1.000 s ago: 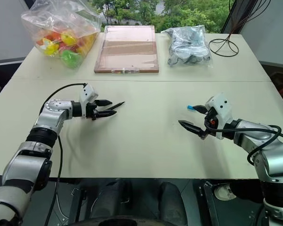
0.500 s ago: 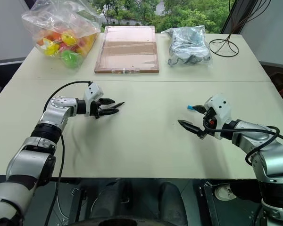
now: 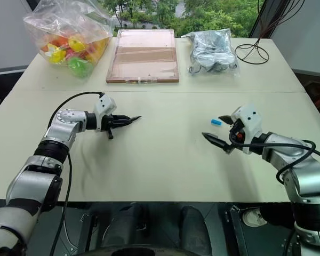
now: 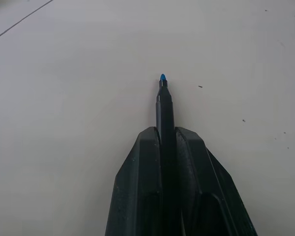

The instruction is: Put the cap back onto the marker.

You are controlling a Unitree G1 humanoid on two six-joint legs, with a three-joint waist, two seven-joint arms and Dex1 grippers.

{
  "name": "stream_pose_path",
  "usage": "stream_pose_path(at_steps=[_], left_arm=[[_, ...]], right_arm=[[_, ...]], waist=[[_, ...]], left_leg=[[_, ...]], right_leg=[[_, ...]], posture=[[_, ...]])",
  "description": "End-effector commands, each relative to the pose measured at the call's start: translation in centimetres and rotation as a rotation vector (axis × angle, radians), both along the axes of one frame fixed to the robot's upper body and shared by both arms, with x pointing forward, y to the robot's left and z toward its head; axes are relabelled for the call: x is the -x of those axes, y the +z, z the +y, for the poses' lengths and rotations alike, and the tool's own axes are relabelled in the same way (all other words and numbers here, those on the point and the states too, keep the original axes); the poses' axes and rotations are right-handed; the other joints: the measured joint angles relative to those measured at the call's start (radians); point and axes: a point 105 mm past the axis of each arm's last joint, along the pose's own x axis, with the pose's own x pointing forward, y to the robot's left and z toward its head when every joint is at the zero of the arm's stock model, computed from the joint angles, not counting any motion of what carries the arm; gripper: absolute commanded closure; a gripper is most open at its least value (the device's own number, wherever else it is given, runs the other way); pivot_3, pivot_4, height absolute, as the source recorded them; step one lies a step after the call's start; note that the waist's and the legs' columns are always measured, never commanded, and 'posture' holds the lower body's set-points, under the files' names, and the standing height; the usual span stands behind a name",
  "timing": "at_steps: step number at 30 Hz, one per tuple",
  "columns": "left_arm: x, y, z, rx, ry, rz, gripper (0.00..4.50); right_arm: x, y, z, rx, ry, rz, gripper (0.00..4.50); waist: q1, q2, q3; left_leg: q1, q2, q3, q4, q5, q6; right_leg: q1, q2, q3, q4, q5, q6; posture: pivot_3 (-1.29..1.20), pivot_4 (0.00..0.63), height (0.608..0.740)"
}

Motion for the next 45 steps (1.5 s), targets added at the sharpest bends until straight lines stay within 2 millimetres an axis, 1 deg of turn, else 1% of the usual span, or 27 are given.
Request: stream_pose_path(at_steps=[1, 4, 6, 10, 12, 17, 21, 25, 31, 40, 43, 44, 45], left_arm=[[-0.2, 3.7, -0.5, -0.003, -0.09, -0.119, 4.46], [0.3, 6.4, -1.7, 0.007, -0.187, -0.186, 4.46], [1.0, 8.4, -2.8, -0.012, -0.292, -0.234, 4.46], [2.4, 10.6, -3.8, -0.048, -0.415, -0.281, 4.46], [3.0, 11.1, -3.9, -0.065, -0.45, -0.292, 4.46], [4.5, 11.5, -3.7, -0.084, -0.487, -0.282, 4.46], [5.3, 11.2, -3.4, -0.064, -0.449, -0.271, 4.46], [5.8, 10.3, -2.5, -0.072, -0.409, -0.246, 4.46], [6.2, 9.8, -1.9, -0.072, -0.37, -0.231, 4.46], [6.6, 9.5, -2.2, -0.057, -0.355, -0.22, 4.46], [6.6, 9.2, -2.0, -0.058, -0.341, -0.217, 4.5], [6.6, 9.1, -1.9, -0.059, -0.338, -0.216, 4.5], [6.5, 9.1, -1.8, -0.06, -0.336, -0.216, 4.5]], right_arm=[[-1.5, 0.9, -1.6, 0.047, 0.004, -0.066, 0.01], [-2.6, 0.5, -2.5, 0.081, 0.031, -0.05, 0.01], [-3.4, -0.3, -3.2, 0.123, 0.055, -0.019, 0.01], [-4.3, -1.7, -4.2, 0.176, 0.102, 0.038, 0.01], [-4.7, -2.2, -4.5, 0.193, 0.118, 0.055, 0.01], [-5.3, -3.2, -5.2, 0.223, 0.135, 0.086, 0.01], [-5.7, -4.1, -5.4, 0.22, 0.132, 0.106, 0.01], [-5.9, -4.7, -5.0, 0.224, 0.149, 0.119, 0.01], [-6.3, -5.0, -4.7, 0.227, 0.16, 0.135, 0.01], [-6.5, -5.1, -4.1, 0.22, 0.182, 0.14, 0.01], [-6.7, -5.1, -3.9, 0.218, 0.183, 0.134, 0.83], [-6.8, -5.0, -3.7, 0.216, 0.186, 0.13, 1.54], [-6.8, -5.0, -3.6, 0.215, 0.189, 0.128, 1.88]], waist=[[0.002, 0.0, 0.0], [0.002, 0.0, 0.0], [0.002, 0.0, 0.0], [-0.002, 0.0, 0.0], [-0.007, 0.0, 0.0], [-0.022, 0.0, 0.0], [-0.024, 0.001, 0.0], [-0.025, 0.001, 0.0], [-0.025, 0.001, 0.0], [-0.027, 0.001, 0.0], [-0.028, 0.001, 0.0], [-0.028, 0.001, 0.0], [-0.028, 0.001, 0.0]], left_leg=[[0.0, 0.0, 0.0, 0.0, 0.0, 0.0], [-0.001, 0.0, 0.0, 0.0, 0.001, -0.001], [-0.001, 0.0, 0.001, 0.0, 0.001, -0.001], [0.0, 0.0, 0.001, 0.0, 0.003, -0.004], [0.0, 0.0, 0.001, 0.0, 0.003, -0.005], [0.0, 0.0, 0.002, 0.0, 0.004, -0.007], [0.0, 0.0, 0.001, 0.0, 0.004, -0.007], [0.001, 0.0, 0.001, 0.0, 0.005, -0.007], [0.001, 0.0, 0.001, 0.0, 0.005, -0.007], [0.002, 0.0, 0.001, -0.001, 0.005, -0.008], [0.002, 0.0, 0.001, -0.001, 0.005, -0.008], [0.002, 0.0, 0.002, -0.001, 0.005, -0.008], [0.002, 0.0, 0.002, -0.001, 0.005, -0.008]], right_leg=[[0.0, 0.0, 0.0, 0.0, 0.0, 0.0], [0.0, 0.0, 0.0, 0.0, 0.0, 0.0], [0.0, 0.0, 0.0, 0.0, 0.0, 0.0], [0.0, 0.0, 0.0, 0.0, 0.0, 0.0], [0.0, 0.0, 0.0, 0.0, 0.0, 0.0], [0.0, 0.0, 0.0, 0.001, 0.0, 0.001], [0.0, 0.0, 0.0, 0.001, 0.0, 0.001], [0.0, 0.0, 0.0, 0.001, 0.0, 0.001], [0.0, 0.0, 0.001, 0.002, 0.0, 0.001], [0.001, 0.0, 0.001, 0.002, 0.0, 0.001], [0.001, 0.001, 0.001, 0.002, 0.0, 0.001], [0.001, 0.001, 0.001, 0.002, 0.0, 0.001], [0.001, 0.0, 0.001, 0.002, 0.0, 0.001]], posture=[[0.0, 0.15, 0.74], [0.0, 0.15, 0.74], [0.0, 0.15, 0.74], [0.0, 0.15, 0.74], [0.0, 0.15, 0.74], [0.0, 0.15, 0.74], [0.0, 0.15, 0.74], [0.0, 0.15, 0.74], [0.0, 0.15, 0.74], [0.0, 0.15, 0.74], [0.0, 0.15, 0.74], [0.0, 0.15, 0.74], [0.0, 0.15, 0.74]])
